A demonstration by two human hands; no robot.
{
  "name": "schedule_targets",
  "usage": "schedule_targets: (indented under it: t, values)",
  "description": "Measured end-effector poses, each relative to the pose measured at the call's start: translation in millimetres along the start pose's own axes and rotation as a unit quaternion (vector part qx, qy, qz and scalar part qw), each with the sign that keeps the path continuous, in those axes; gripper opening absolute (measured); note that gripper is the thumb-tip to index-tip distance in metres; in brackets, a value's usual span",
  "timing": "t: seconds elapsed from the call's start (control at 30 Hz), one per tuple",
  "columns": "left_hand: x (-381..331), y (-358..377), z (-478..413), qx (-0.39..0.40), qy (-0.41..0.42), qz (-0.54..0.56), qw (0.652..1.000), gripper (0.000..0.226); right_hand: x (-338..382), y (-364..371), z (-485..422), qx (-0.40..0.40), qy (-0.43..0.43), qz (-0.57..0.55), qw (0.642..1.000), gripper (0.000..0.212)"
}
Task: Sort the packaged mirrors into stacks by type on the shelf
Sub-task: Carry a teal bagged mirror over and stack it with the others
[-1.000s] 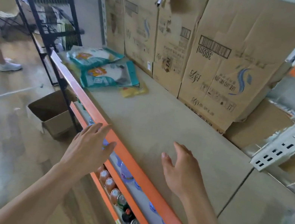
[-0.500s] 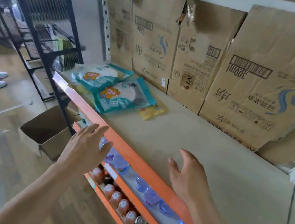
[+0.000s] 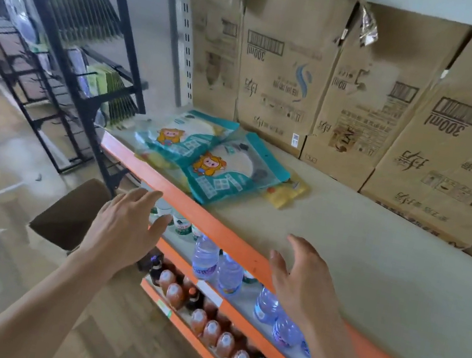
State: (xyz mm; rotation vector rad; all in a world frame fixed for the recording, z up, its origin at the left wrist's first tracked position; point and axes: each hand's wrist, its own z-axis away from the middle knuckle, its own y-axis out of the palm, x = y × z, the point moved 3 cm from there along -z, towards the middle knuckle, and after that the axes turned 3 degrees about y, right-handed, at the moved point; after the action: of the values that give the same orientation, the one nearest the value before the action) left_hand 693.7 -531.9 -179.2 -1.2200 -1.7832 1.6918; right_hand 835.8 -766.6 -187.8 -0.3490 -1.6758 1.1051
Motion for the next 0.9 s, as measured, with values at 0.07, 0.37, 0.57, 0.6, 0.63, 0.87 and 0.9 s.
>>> schedule_targets:
  t: [0.07, 0.37, 0.57, 0.6, 0.63, 0.87, 0.9]
  values:
    - [9.9, -1.7, -9.7, 0.003, 0.005, -0.013, 1.0, 0.051, 8.0, 8.6, -7.9, -0.002, -0.004, -0.004, 1.0, 0.046]
    - [54.0, -9.2, -77.5, 0.018, 0.012, -0.02, 1.0, 0.049, 60.2, 47.5, -69.5, -0.077, -0.014, -0.072, 0.994, 0.035]
    - [73.8, -12.5, -144.2, 0.034, 0.038, -0.049, 0.997, 0.047, 75.8, 61.6, -110.1, -0.095, -0.013, -0.075, 0.993, 0.034]
    - [75.9, -12.4, -152.9, 0.036, 0.038, -0.049, 0.997, 0.048, 77.8, 64.9, -114.7, -0.093, -0.016, -0.071, 0.993, 0.034]
    - [78.2, -12.2, -160.9, 0.041, 0.036, -0.049, 0.997, 0.049, 79.8, 68.6, -118.9, -0.092, -0.02, -0.067, 0.993, 0.035]
    - [88.5, -7.4, -203.6, 0.081, 0.028, -0.035, 0.996, 0.051, 101.1, 90.4, -134.0, -0.059, -0.043, -0.037, 0.997, 0.037]
    - [89.6, -5.6, -209.7, 0.088, 0.03, -0.035, 0.995, 0.05, 104.5, 93.6, -136.1, -0.05, -0.046, -0.036, 0.997, 0.037]
